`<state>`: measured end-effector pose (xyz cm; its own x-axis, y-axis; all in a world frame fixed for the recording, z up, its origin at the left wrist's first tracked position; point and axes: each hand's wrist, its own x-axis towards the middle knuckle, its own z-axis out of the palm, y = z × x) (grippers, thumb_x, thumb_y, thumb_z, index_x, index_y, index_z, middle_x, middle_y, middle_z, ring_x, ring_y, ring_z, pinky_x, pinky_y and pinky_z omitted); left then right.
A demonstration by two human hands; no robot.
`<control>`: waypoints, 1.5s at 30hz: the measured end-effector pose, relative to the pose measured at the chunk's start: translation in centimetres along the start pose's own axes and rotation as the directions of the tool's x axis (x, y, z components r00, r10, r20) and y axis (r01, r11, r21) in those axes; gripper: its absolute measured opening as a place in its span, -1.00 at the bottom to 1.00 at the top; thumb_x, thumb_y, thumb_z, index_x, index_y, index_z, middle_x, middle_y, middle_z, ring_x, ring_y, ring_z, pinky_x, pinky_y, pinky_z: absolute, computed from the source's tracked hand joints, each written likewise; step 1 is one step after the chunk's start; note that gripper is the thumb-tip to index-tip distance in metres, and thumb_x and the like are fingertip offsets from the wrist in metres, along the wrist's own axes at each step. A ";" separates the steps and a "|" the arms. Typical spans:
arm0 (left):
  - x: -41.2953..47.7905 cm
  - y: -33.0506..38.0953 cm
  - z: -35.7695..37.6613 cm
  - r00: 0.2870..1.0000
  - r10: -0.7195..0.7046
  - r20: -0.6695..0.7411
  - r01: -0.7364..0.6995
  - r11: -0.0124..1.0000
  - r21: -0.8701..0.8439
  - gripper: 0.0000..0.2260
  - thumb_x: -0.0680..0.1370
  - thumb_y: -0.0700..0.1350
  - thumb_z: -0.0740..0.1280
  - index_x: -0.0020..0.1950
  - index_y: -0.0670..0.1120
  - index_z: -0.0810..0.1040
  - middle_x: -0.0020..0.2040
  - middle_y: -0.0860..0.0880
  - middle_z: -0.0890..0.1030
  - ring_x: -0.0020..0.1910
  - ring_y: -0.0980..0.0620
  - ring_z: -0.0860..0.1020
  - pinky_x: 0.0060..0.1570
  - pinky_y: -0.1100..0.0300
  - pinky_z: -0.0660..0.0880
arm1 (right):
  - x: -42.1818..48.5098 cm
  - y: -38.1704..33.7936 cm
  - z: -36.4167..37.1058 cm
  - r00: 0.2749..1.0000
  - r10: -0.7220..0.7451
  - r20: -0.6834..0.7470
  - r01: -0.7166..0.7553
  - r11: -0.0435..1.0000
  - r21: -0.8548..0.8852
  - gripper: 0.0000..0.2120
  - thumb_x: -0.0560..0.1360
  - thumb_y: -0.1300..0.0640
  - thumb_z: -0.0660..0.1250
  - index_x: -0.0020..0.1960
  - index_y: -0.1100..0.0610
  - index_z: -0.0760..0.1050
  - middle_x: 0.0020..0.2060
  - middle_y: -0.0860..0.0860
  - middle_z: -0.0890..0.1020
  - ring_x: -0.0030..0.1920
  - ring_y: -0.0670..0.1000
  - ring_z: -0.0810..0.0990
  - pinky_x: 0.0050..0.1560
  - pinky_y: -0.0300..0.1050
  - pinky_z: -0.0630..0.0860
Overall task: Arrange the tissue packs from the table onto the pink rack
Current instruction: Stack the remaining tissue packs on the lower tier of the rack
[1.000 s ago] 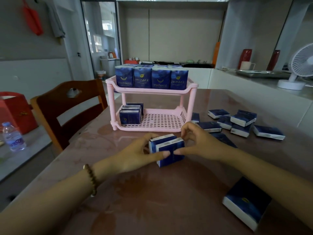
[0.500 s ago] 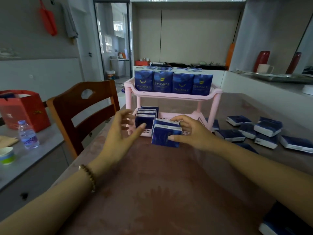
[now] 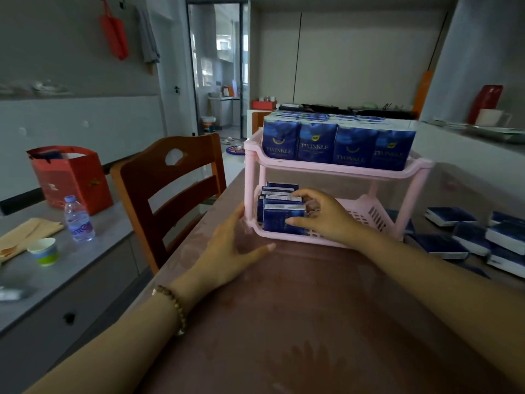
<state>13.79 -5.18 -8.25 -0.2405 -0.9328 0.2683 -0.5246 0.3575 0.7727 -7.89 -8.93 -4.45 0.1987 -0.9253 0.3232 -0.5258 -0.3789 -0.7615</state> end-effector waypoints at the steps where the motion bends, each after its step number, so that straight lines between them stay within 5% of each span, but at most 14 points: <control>1: 0.0 0.0 0.0 1.000 0.003 0.000 -0.003 1.000 0.004 -0.04 0.22 0.34 0.36 0.52 0.09 0.04 0.51 0.06 0.20 0.46 0.05 0.21 0.43 0.04 0.21 | 0.2 0.2 0.4 1.000 -0.008 -0.001 0.008 1.000 -0.004 -0.51 0.34 0.26 0.50 0.22 0.19 0.42 0.01 -0.02 0.52 -0.12 -0.21 0.53 -0.18 -0.52 0.48; 6: -0.1 0.2 0.0 1.000 -0.016 0.010 0.016 1.000 0.019 0.01 0.19 0.37 0.34 0.52 0.07 0.01 0.52 0.04 0.18 0.47 0.02 0.21 0.44 -0.02 0.23 | 0.7 1.2 1.8 0.997 -0.017 -0.079 0.011 0.997 -0.075 -0.46 0.30 0.22 0.54 0.18 0.17 0.37 0.14 0.11 0.44 -0.02 -0.04 0.54 -0.09 -0.34 0.53; 9: -0.1 0.4 0.0 1.000 -0.013 0.006 0.013 0.999 0.033 0.01 0.19 0.37 0.34 0.53 0.07 0.01 0.52 0.04 0.19 0.47 0.02 0.20 0.43 -0.01 0.23 | 0.6 1.2 2.0 0.992 0.003 -0.130 -0.023 0.988 -0.154 -0.35 0.27 0.13 0.56 0.23 0.16 0.30 0.18 0.10 0.30 0.13 0.04 0.45 0.17 -0.13 0.46; 11: -0.2 0.4 0.0 1.000 -0.018 0.005 0.017 0.999 0.043 0.01 0.19 0.38 0.34 0.52 0.07 0.02 0.51 0.04 0.20 0.47 0.03 0.21 0.44 -0.01 0.23 | 0.5 0.6 1.9 0.990 0.069 -0.122 -0.086 0.987 -0.134 -0.24 0.29 0.03 0.54 0.34 0.11 0.21 0.25 0.07 0.22 0.25 0.00 0.34 0.31 -0.16 0.30; 14: -0.4 0.7 -0.1 1.000 0.011 -0.005 -0.010 0.999 0.042 -0.02 0.22 0.39 0.37 0.51 0.08 0.06 0.49 0.06 0.24 0.45 0.04 0.24 0.43 -0.02 0.25 | 1.0 0.0 1.5 0.988 0.156 0.006 -0.156 0.987 -0.032 -0.15 0.38 -0.05 0.45 0.48 0.06 0.03 0.42 0.01 0.08 0.44 -0.03 0.12 0.34 -0.24 0.09; 19: -0.4 0.8 0.0 0.999 0.032 -0.007 -0.031 0.998 0.060 -0.13 0.35 0.18 0.43 0.52 0.06 0.02 0.49 0.06 0.21 0.44 0.05 0.22 0.36 0.17 0.18 | 1.5 0.3 2.1 0.955 0.168 0.243 -0.118 0.971 -0.209 -0.24 0.49 -0.19 0.23 0.52 -0.13 -0.14 0.50 -0.08 -0.31 0.51 -0.05 -0.24 0.48 -0.05 -0.12; 22: -0.4 0.7 0.1 0.999 0.043 -0.007 -0.043 0.997 0.065 -0.14 0.37 0.14 0.44 0.52 0.07 0.00 0.49 0.05 0.20 0.40 0.13 0.21 0.29 0.26 0.16 | 2.2 0.3 2.4 0.962 0.169 0.216 -0.130 0.974 -0.184 -0.27 0.48 -0.19 0.25 0.50 -0.16 -0.07 0.52 -0.06 -0.23 0.52 -0.01 -0.18 0.50 0.00 -0.08; 26: -0.4 0.9 0.0 0.998 0.061 -0.003 -0.060 0.996 0.064 -0.15 0.39 0.09 0.44 0.51 0.07 -0.01 0.50 0.05 0.19 0.26 0.26 0.14 0.25 0.30 0.12 | 3.3 0.2 1.8 0.984 0.180 0.012 -0.181 0.979 0.097 -0.19 0.41 -0.22 0.32 0.51 -0.03 0.00 0.49 -0.05 0.06 0.48 0.02 0.15 0.46 0.01 0.17; 29: -0.4 0.9 0.0 0.999 0.052 -0.005 -0.051 0.997 0.063 -0.14 0.39 0.09 0.45 0.52 0.06 -0.01 0.50 0.06 0.19 0.29 0.26 0.14 0.26 0.30 0.12 | 4.3 0.4 1.0 0.968 0.251 -0.020 -0.249 0.966 0.062 -0.20 0.44 -0.25 0.27 0.51 0.01 -0.01 0.50 0.00 0.10 0.47 0.04 0.16 0.39 -0.04 0.18; 35: -0.2 0.5 0.1 0.999 0.039 -0.005 -0.039 0.999 0.037 -0.14 0.37 0.12 0.45 0.51 0.08 -0.01 0.48 0.09 0.20 0.43 0.10 0.19 0.29 0.26 0.14 | 5.9 0.4 0.7 0.942 0.330 0.065 -0.336 0.933 0.130 -0.23 0.46 -0.26 0.23 0.50 0.07 0.02 0.44 0.05 0.28 0.40 0.08 0.29 0.16 -0.13 0.20; 40: -0.3 0.7 0.1 0.998 0.053 -0.015 -0.053 0.999 0.011 -0.16 0.38 0.09 0.46 0.50 0.10 0.01 0.27 0.25 0.20 0.28 0.27 0.18 0.27 0.30 0.16 | 5.3 0.9 1.6 0.964 0.261 0.054 -0.265 0.960 0.094 -0.31 0.32 -0.32 0.34 0.33 0.00 0.31 0.34 0.05 0.38 0.23 0.00 0.47 0.20 -0.12 0.41; 42: -0.3 0.8 0.1 0.999 0.051 -0.010 -0.051 0.999 -0.001 -0.18 0.38 0.07 0.46 0.49 0.10 0.03 0.27 0.26 0.22 0.28 0.27 0.21 0.29 0.31 0.18 | 4.8 1.3 1.9 0.963 0.245 0.111 -0.253 0.966 0.061 -0.24 0.22 -0.39 0.35 0.31 -0.07 0.29 0.33 0.00 0.33 0.25 -0.02 0.43 0.32 -0.04 0.39; 45: -0.3 0.5 0.2 0.999 0.046 -0.013 -0.046 0.999 -0.004 -0.16 0.36 0.12 0.46 0.49 0.12 0.03 0.42 0.15 0.26 0.38 0.15 0.24 0.38 0.16 0.22 | 4.9 1.6 1.9 0.962 0.237 0.139 -0.245 0.968 0.047 -0.31 0.37 -0.31 0.29 0.40 -0.07 0.21 0.38 -0.01 0.26 0.34 0.01 0.35 0.40 0.02 0.30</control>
<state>13.42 -4.69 -8.02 -0.2541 -0.9159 0.3108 -0.5098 0.3999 0.7617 -6.15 -14.14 -5.13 0.1815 -0.9820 0.0525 -0.5189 -0.1410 -0.8432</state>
